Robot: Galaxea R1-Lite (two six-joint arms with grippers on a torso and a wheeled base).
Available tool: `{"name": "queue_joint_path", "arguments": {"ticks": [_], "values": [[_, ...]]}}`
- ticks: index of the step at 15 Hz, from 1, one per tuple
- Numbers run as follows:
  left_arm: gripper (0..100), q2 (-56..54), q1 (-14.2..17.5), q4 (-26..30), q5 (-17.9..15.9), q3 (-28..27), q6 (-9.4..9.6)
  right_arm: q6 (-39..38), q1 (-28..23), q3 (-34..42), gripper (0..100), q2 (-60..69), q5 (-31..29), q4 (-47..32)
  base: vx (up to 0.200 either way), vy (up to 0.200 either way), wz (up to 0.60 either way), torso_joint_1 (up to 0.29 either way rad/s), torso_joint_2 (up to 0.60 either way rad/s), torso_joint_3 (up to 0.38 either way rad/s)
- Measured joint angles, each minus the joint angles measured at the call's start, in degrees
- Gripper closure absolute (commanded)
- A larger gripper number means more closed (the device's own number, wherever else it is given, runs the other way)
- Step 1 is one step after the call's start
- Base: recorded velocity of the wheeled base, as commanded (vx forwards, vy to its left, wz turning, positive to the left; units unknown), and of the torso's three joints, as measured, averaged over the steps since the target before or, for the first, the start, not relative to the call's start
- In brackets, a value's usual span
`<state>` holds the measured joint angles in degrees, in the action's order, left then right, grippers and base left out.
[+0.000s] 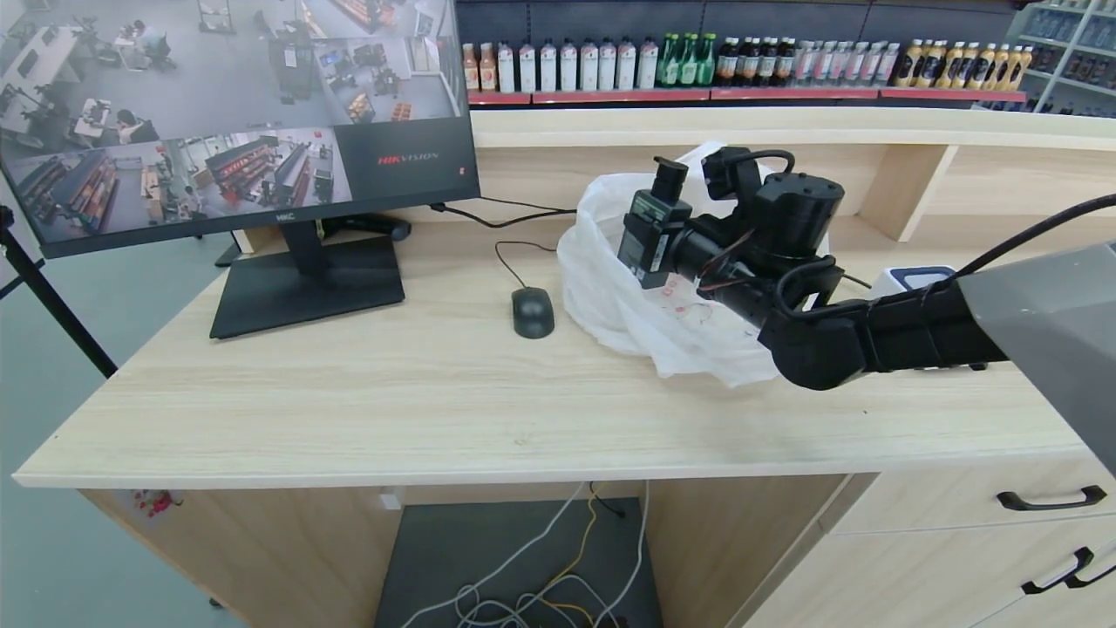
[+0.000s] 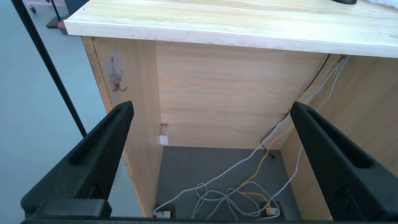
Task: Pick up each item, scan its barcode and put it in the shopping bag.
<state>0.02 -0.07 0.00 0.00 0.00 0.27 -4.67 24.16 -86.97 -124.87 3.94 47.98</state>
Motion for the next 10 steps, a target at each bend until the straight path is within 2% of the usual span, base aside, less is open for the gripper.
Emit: {"name": "queue_joint_path", "arguments": {"ticks": [10], "values": [[0,0.0,0.05,0.0,0.0,0.0,-0.02,3.11,-0.77,-7.66,100,-6.36,0.99,-3.54,0.0,0.0,0.0,0.0,0.0,0.0]]}}
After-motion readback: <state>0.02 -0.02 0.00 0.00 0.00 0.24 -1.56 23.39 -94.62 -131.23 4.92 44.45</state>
